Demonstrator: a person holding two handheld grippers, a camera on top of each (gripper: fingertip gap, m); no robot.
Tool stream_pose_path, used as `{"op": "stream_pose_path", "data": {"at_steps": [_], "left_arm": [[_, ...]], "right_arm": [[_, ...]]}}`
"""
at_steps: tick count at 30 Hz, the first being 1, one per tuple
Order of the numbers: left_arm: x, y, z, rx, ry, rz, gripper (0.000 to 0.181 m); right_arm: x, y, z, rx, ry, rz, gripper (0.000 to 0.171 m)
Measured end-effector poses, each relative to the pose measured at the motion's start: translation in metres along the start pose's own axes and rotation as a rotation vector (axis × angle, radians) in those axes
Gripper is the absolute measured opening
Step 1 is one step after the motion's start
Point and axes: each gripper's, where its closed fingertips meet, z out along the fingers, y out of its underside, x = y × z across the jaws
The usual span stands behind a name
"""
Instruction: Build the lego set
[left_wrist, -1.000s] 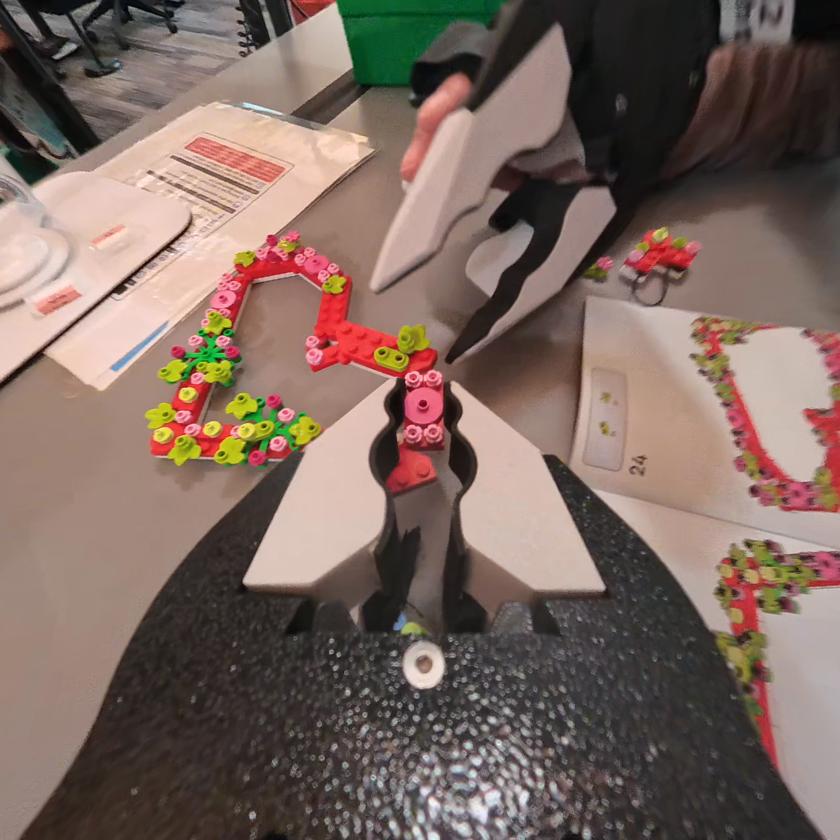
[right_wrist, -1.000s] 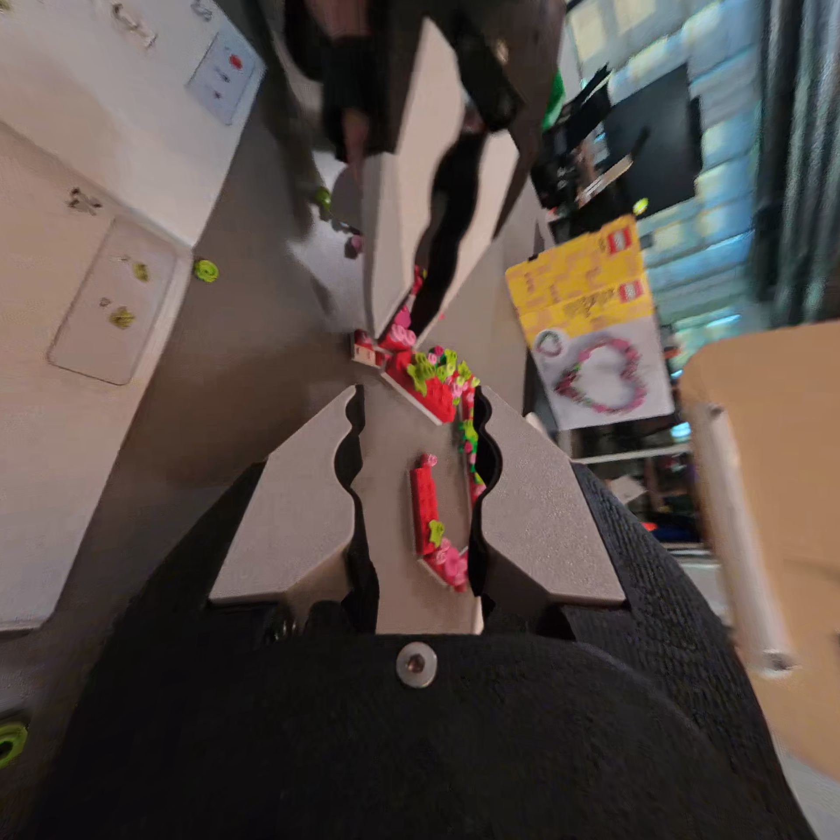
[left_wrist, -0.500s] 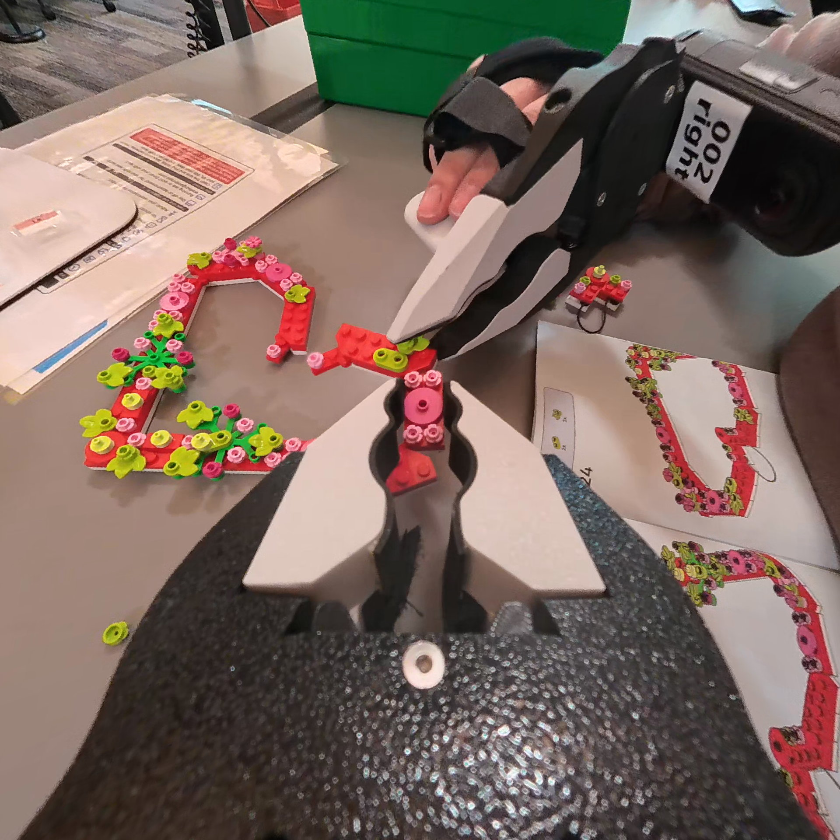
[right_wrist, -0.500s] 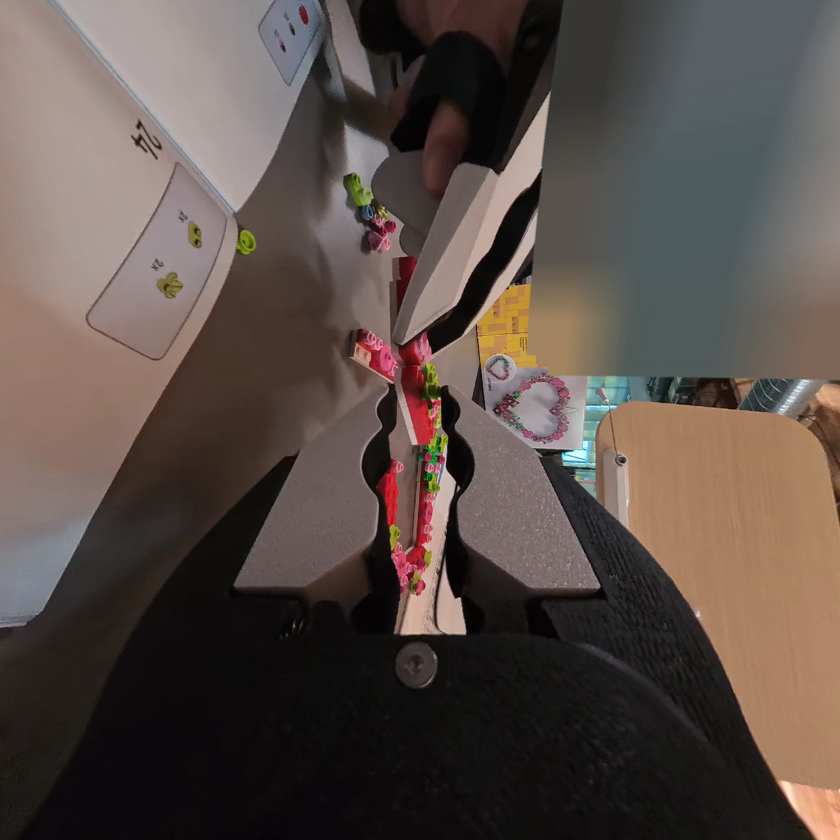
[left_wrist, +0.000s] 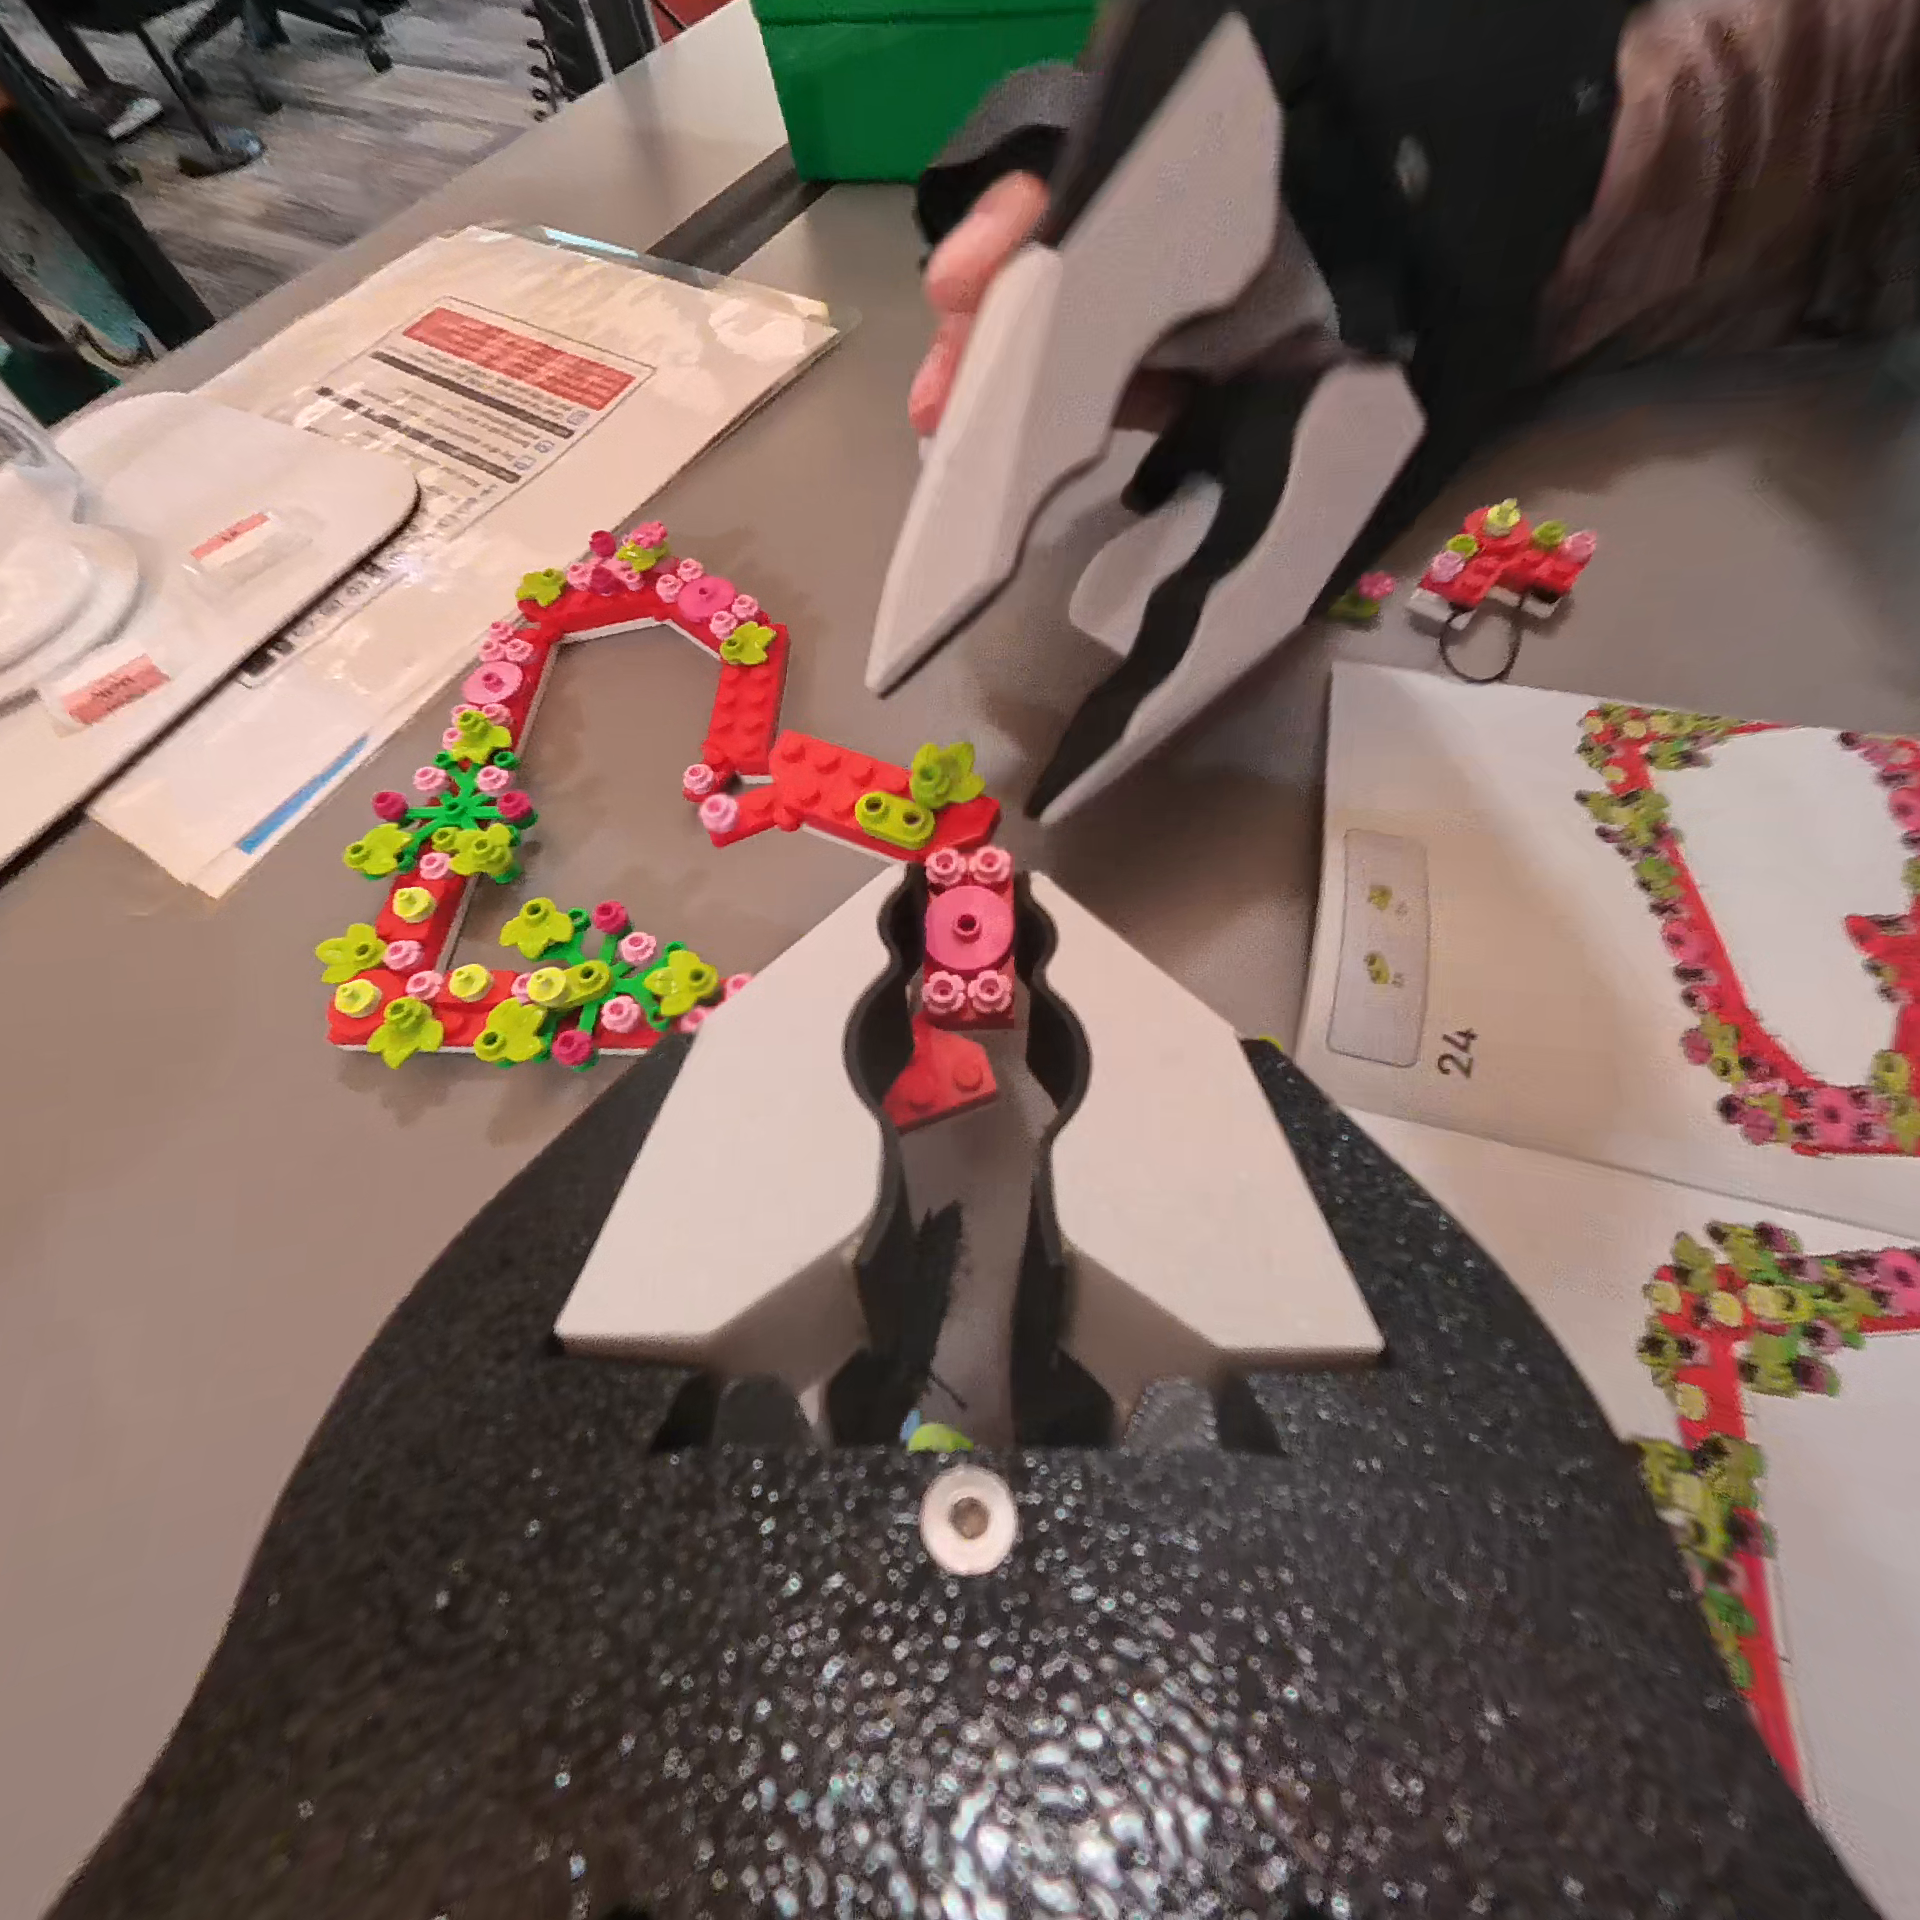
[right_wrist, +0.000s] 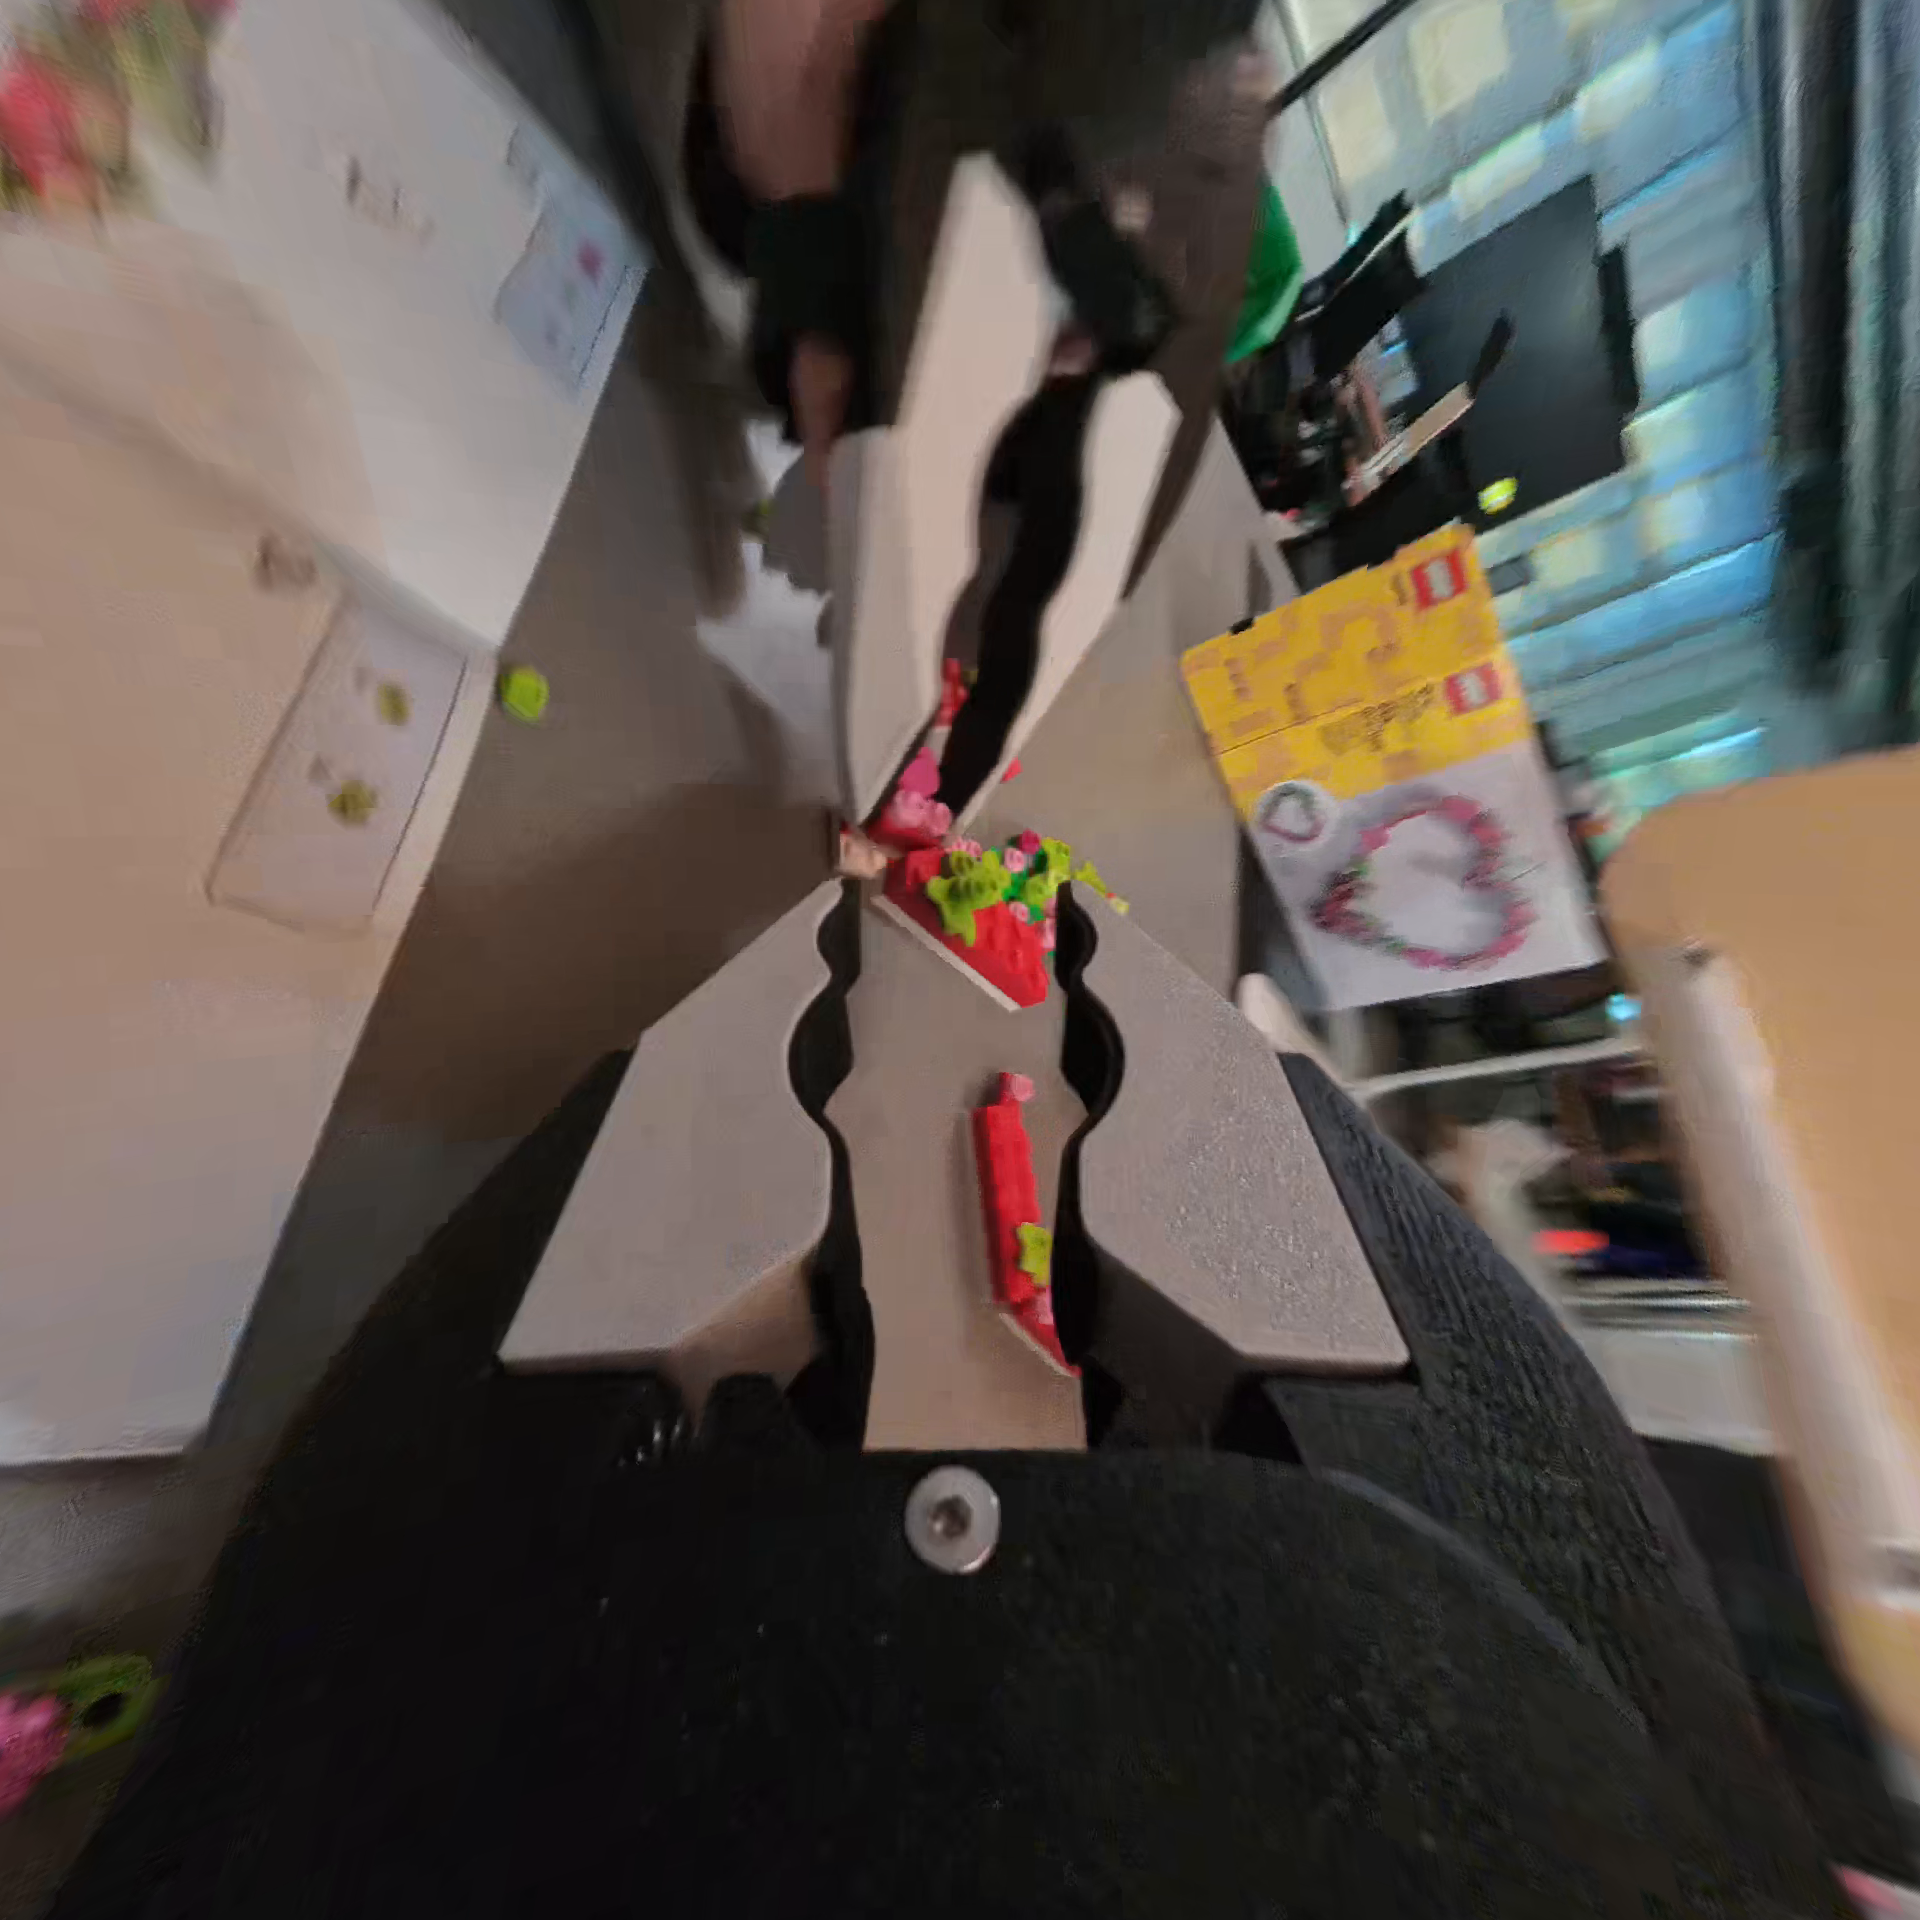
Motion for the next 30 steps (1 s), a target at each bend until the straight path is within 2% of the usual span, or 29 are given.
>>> {"op": "stream_pose_path", "data": {"at_steps": [4, 7, 13, 19, 30], "left_arm": [[-0.001, 0.0, 0.001, 0.013, -0.034, 0.059, 0.015], [0.0, -0.004, 0.0, 0.038, -0.039, 0.081, 0.015], [0.002, -0.009, -0.003, 0.069, -0.04, 0.109, 0.015], [-0.001, -0.013, -0.005, 0.092, -0.064, 0.128, 0.015], [-0.014, -0.015, -0.009, 0.1, -0.138, 0.076, 0.015]], "right_arm": [[0.005, -0.003, -0.005, 0.133, -0.166, 0.446, 0.026], [0.004, -0.002, -0.005, 0.157, -0.221, 0.561, 0.024], [0.004, -0.003, -0.005, 0.168, -0.237, 0.594, 0.013], [0.008, -0.005, -0.005, 0.167, -0.217, 0.613, 0.013], [0.019, -0.007, 0.001, 0.081, -0.053, 0.575, 0.009]]}}
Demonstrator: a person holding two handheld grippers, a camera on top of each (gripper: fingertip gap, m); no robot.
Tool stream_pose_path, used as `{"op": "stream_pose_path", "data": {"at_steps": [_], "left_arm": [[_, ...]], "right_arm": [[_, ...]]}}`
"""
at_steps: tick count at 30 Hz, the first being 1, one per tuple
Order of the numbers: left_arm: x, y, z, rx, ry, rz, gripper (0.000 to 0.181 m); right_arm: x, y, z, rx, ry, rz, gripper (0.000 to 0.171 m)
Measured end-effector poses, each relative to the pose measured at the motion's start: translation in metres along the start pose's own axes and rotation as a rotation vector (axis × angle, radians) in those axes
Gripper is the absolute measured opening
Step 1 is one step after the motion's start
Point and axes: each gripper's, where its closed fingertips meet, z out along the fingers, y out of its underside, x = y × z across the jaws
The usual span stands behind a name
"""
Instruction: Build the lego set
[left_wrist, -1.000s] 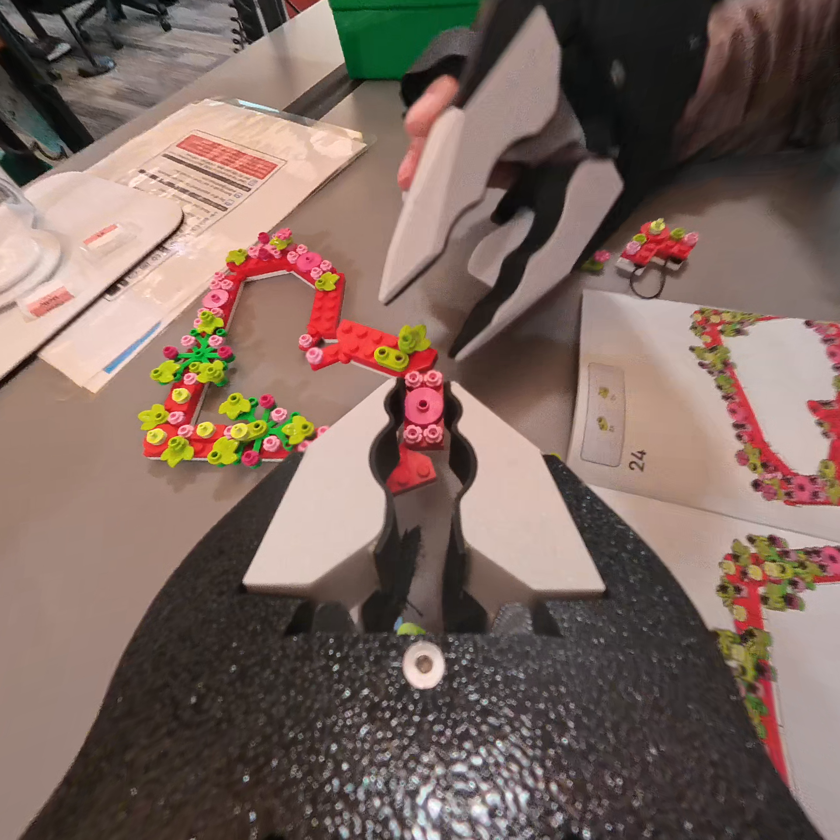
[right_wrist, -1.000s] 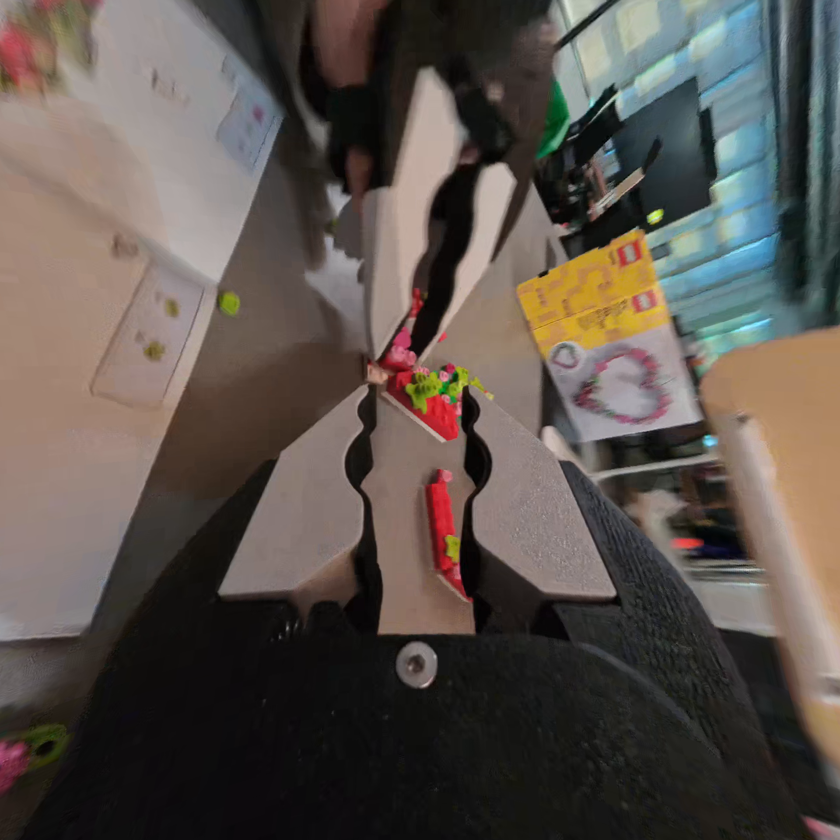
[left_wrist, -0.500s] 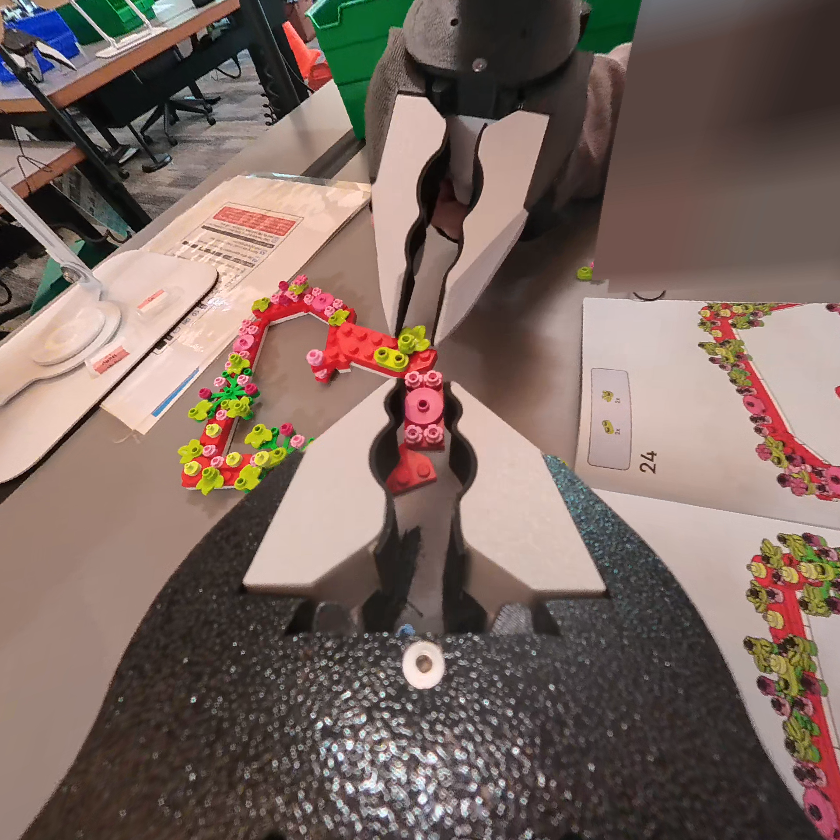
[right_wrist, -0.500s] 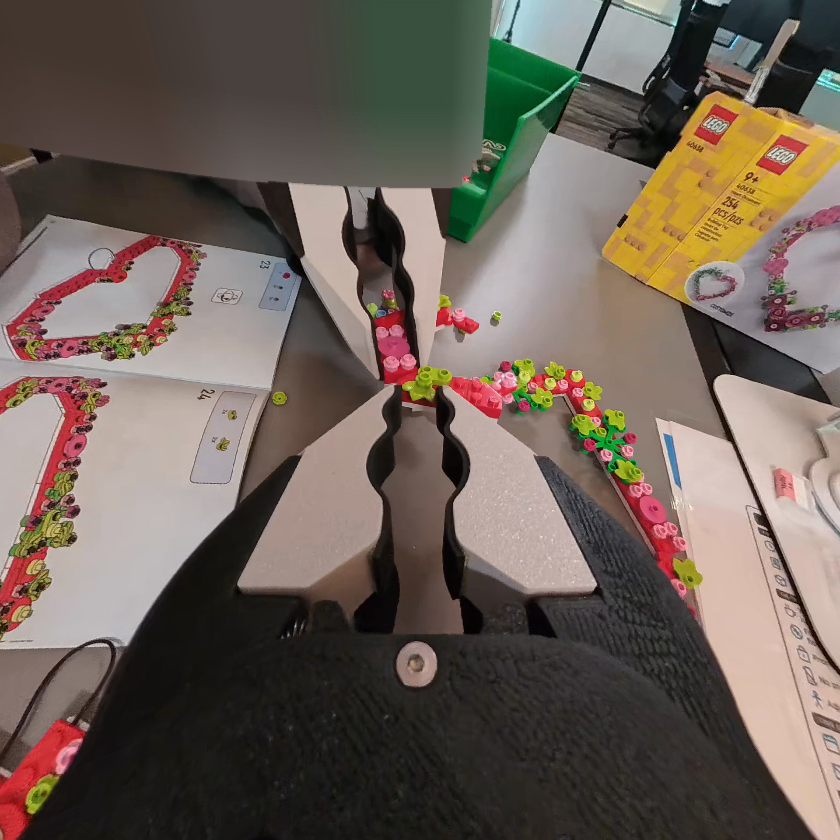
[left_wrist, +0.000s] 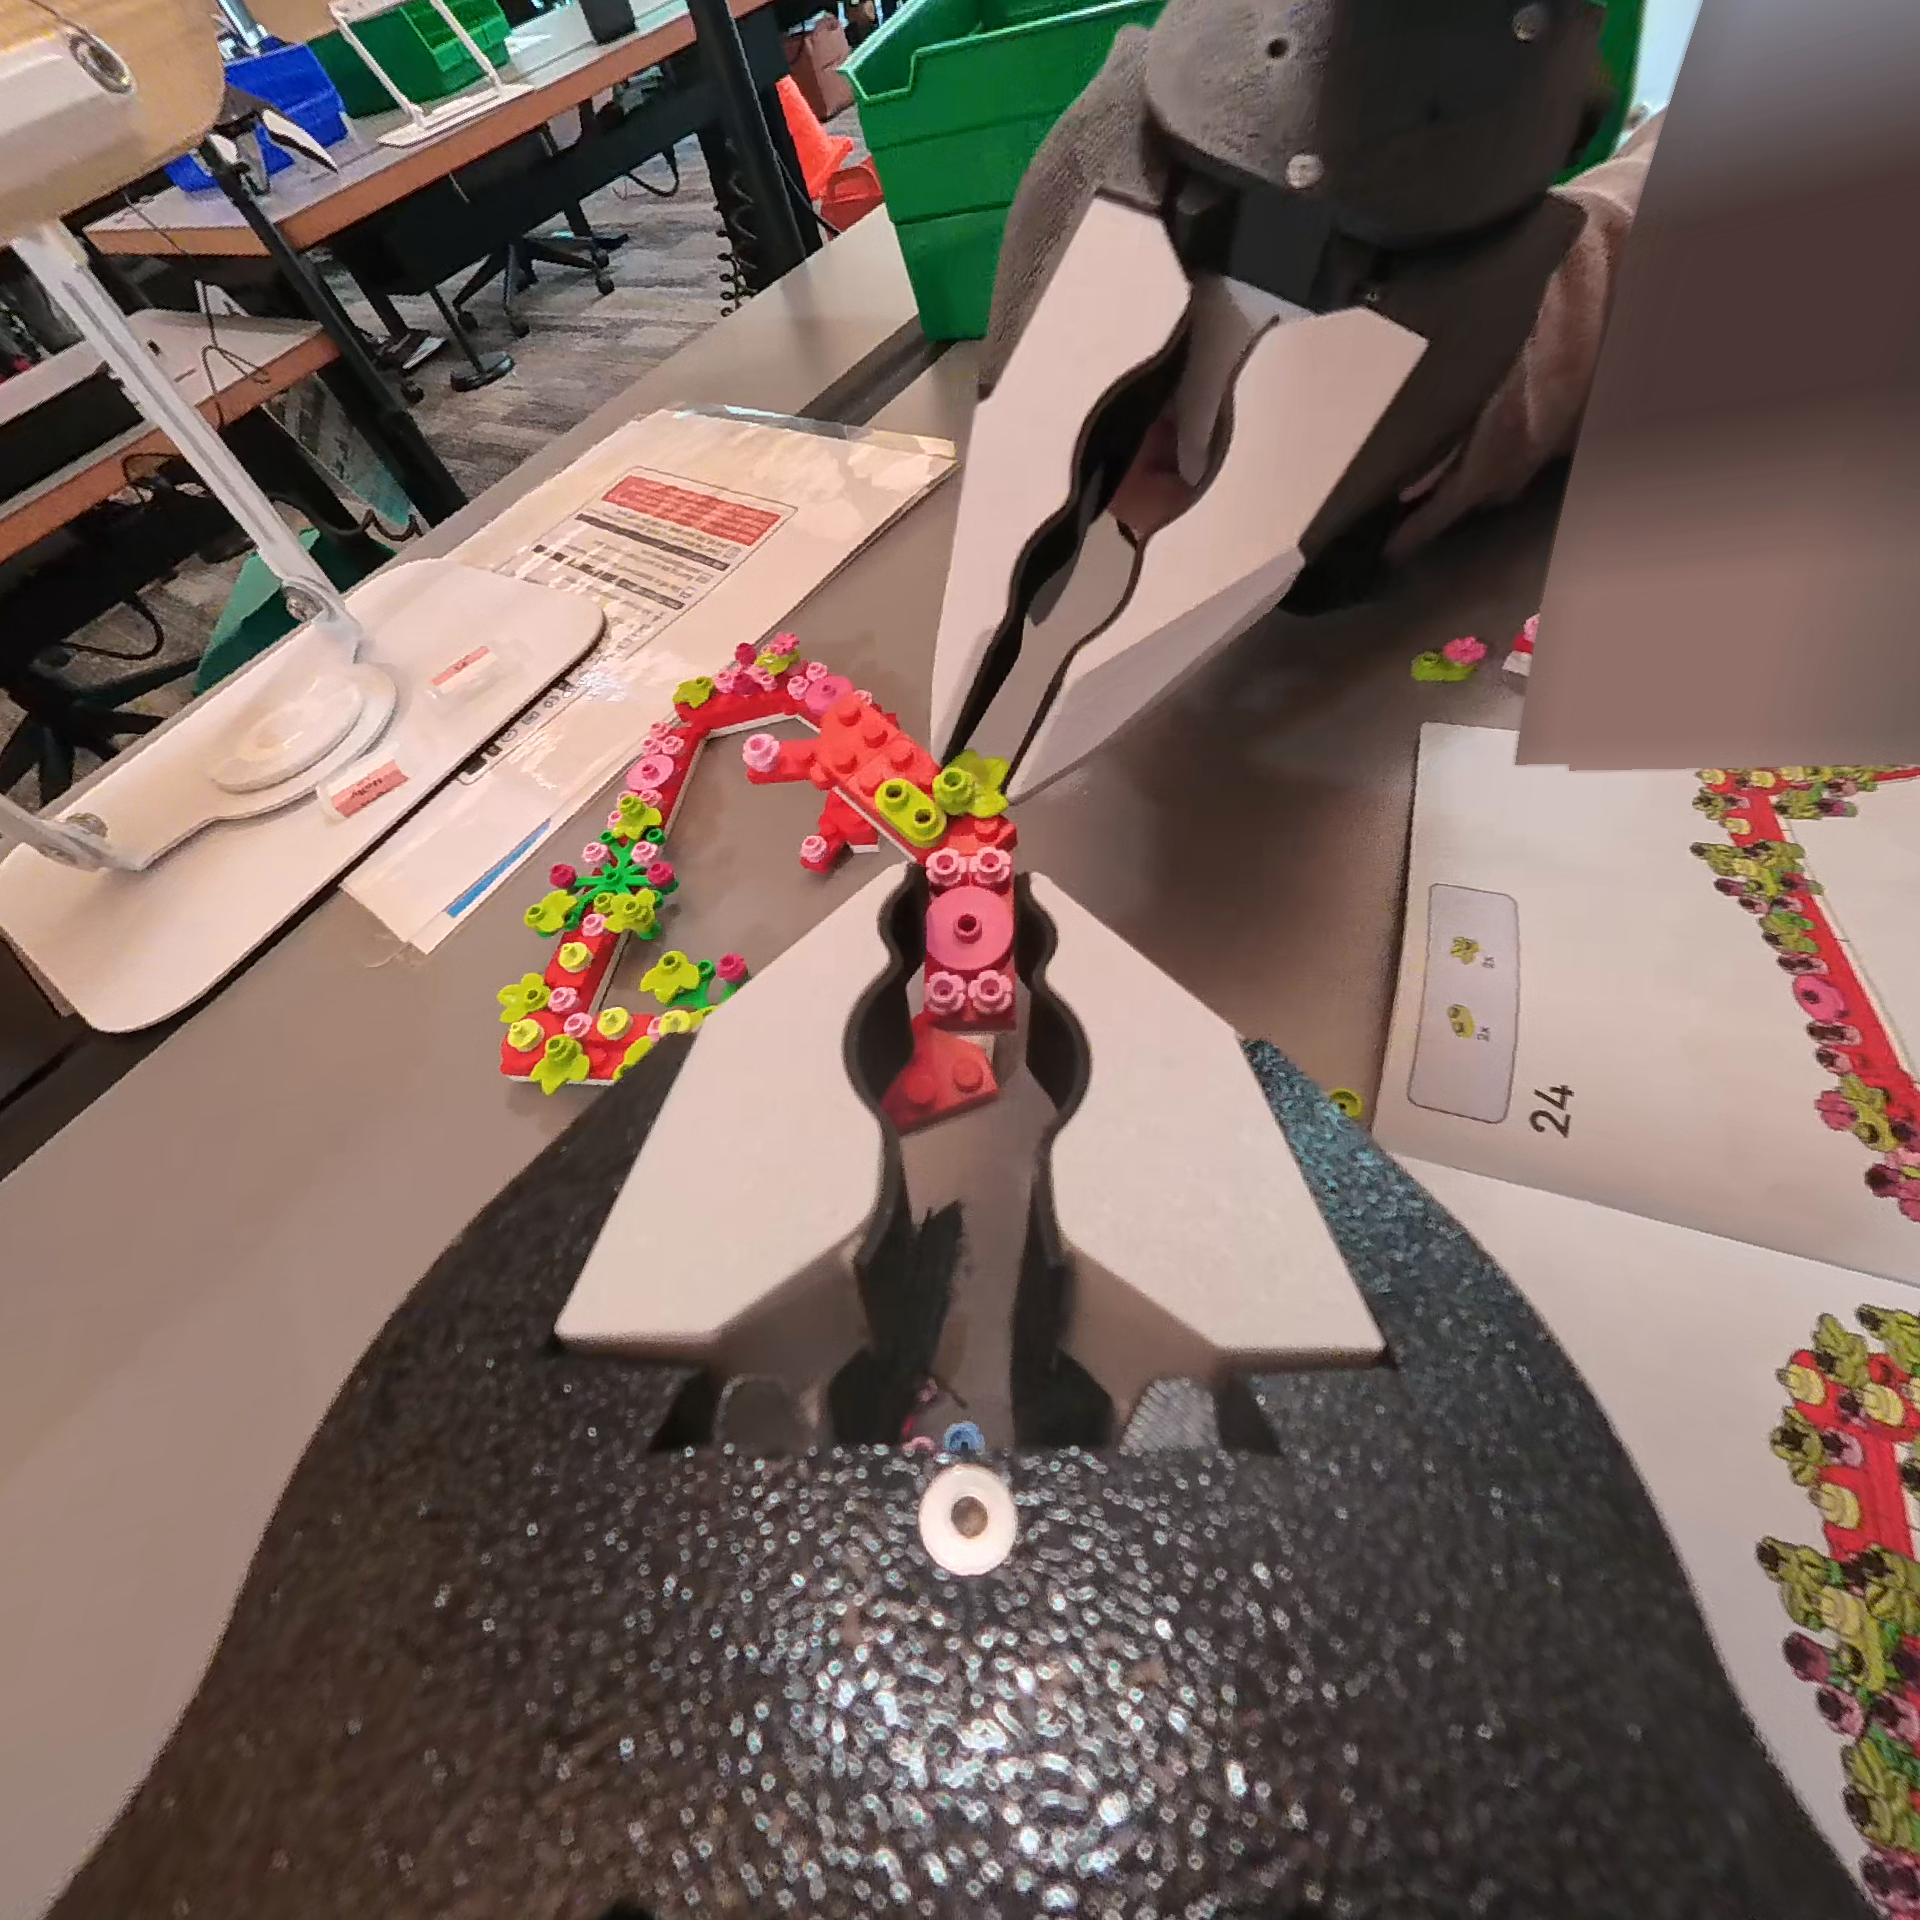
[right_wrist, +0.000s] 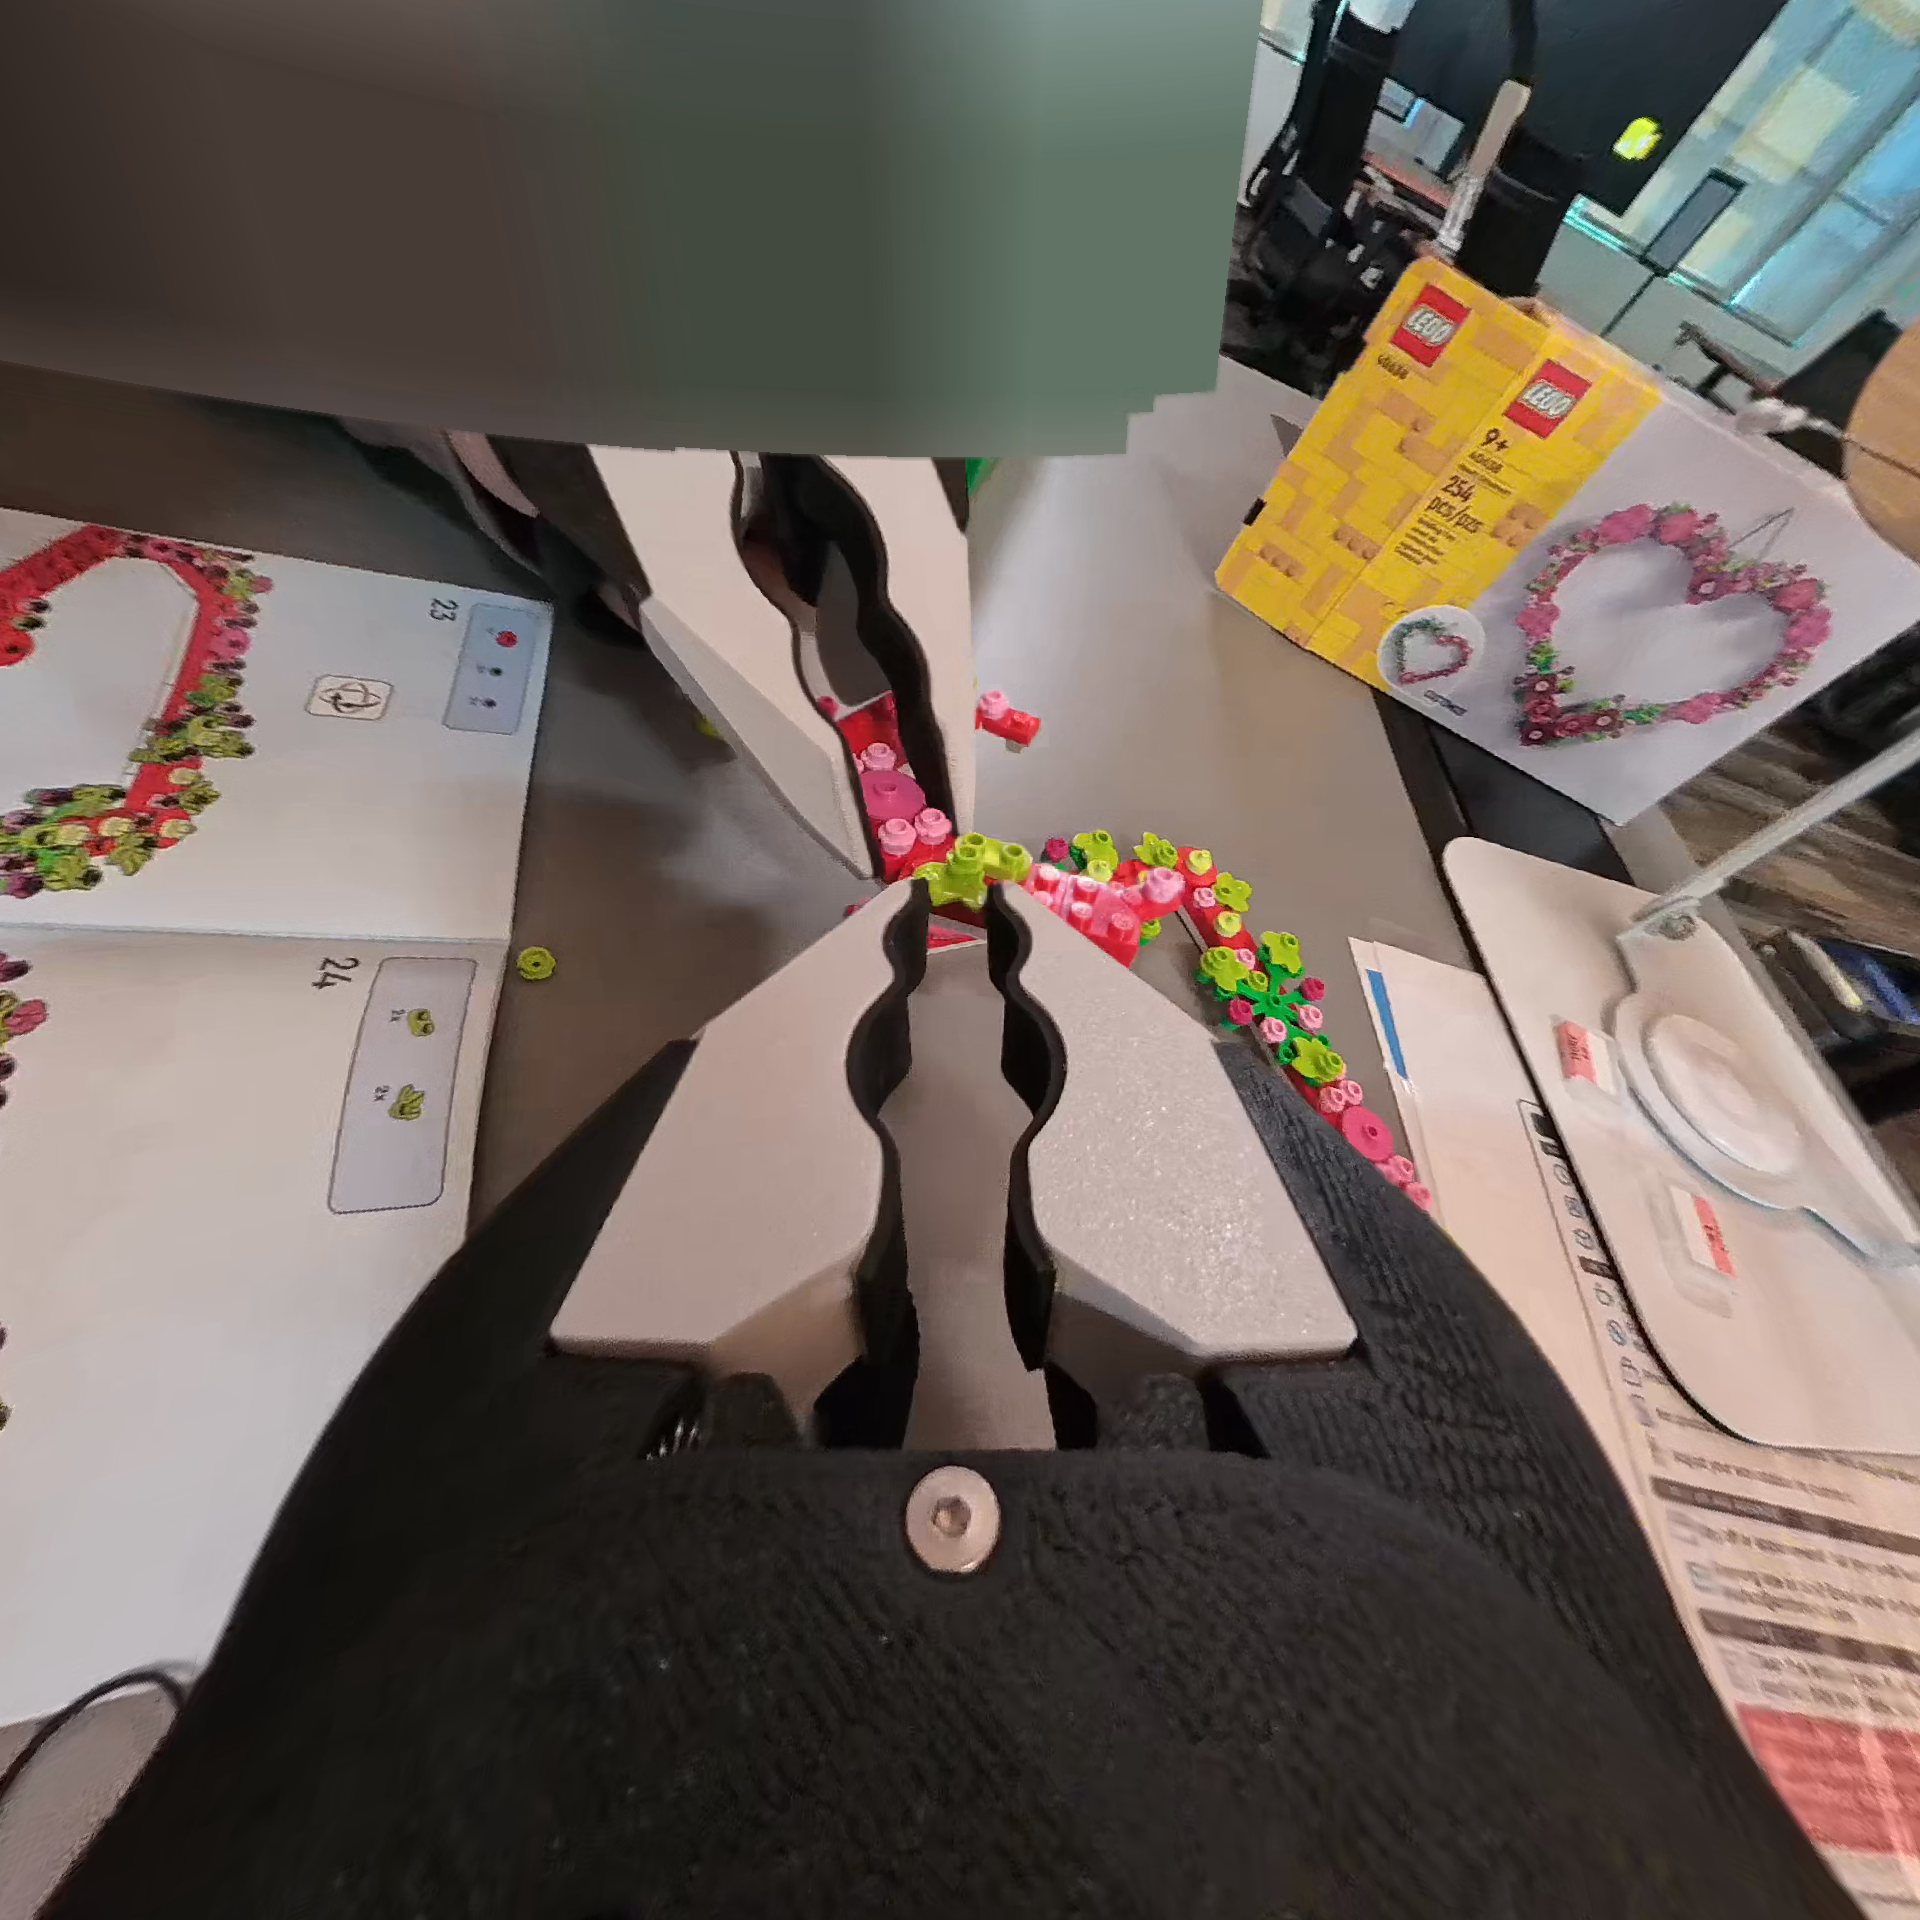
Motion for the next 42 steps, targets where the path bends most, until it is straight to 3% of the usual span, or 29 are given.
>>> {"op": "stream_pose_path", "data": {"at_steps": [16, 42], "left_arm": [[-0.009, 0.003, 0.003, -0.022, -0.064, -0.051, 0.015], [-0.01, 0.007, 0.007, -0.035, -0.073, -0.06, 0.015]], "right_arm": [[0.008, 0.001, 0.007, -0.046, 0.172, 0.002, 0.009], [0.01, 0.001, 0.009, -0.012, 0.203, -0.001, 0.015]]}}
